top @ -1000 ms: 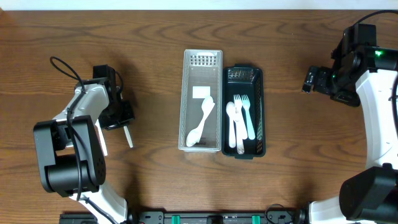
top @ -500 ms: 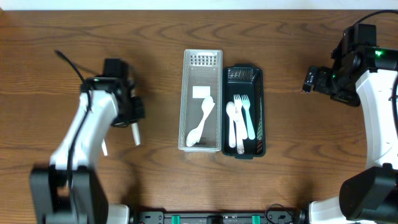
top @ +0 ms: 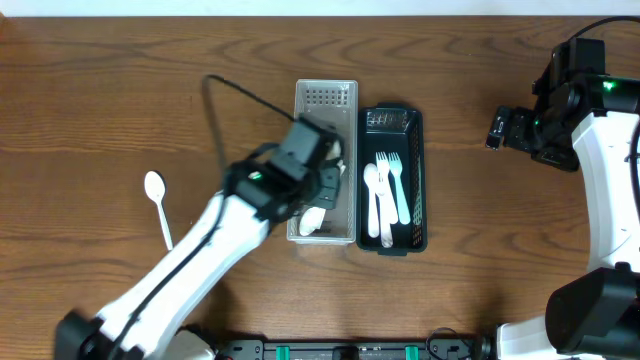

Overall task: Pack container
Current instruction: 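Carry the spoon into the white basket and release it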

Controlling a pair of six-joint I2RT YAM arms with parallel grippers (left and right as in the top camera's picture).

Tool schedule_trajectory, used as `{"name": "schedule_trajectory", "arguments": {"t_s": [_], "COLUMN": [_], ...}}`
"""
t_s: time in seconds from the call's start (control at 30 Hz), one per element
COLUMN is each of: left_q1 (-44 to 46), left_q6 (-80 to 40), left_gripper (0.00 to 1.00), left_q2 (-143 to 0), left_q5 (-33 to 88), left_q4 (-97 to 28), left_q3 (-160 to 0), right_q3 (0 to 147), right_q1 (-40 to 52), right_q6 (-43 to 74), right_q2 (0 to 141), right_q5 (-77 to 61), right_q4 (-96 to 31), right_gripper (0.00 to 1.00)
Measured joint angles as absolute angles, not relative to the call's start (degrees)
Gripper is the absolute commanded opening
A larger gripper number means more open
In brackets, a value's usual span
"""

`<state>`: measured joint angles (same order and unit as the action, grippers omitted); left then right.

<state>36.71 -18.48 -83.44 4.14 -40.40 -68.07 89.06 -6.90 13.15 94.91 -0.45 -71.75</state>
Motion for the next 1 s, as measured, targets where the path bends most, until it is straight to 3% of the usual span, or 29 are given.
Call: {"name": "schedule_trajectory", "arguments": {"t_s": [0.13,0.23,0.3,0.47,0.87,1.0], "left_q1": [37.1,37.0,37.0,37.0,36.6,31.0], "left_q6": [-19.6,-19.7,-19.5,-18.2,-15.6,-16.8], "left_gripper": [0.07,0.17,0.32,0.46,0.55,0.57], "left_q2": [-91.3,-96.6,-98.7,-99.4,-83.5,-74.4], "left_q5": [4.1,4.1,4.1,4.1,-4.9,-9.3], "left_q4": [-39.4,-39.0,-39.0,-39.1,-50.0,-55.0], "left_q3": [-68.1,-68.1,-68.1,-68.1,-79.0,-80.0], "right_q3": [89.1,89.1,89.1,89.1,89.1,89.1], "right_q1": [-6.9,-6.9,-6.9,-6.9,-6.9,-6.9], "right_q6": [13.1,13.1,13.1,13.2,12.4,11.4], "right_q2": [94.9,94.9,94.9,94.9,94.9,94.9], "right_q5": [-0.4,-0.4,-0.4,-0.4,-0.4,-0.4], "right_q4": [-72.0,-72.0,-72.0,-72.0,-71.7,-72.1], "right_gripper": [0.99,0.99,0.99,0.99,0.99,0.99]}}
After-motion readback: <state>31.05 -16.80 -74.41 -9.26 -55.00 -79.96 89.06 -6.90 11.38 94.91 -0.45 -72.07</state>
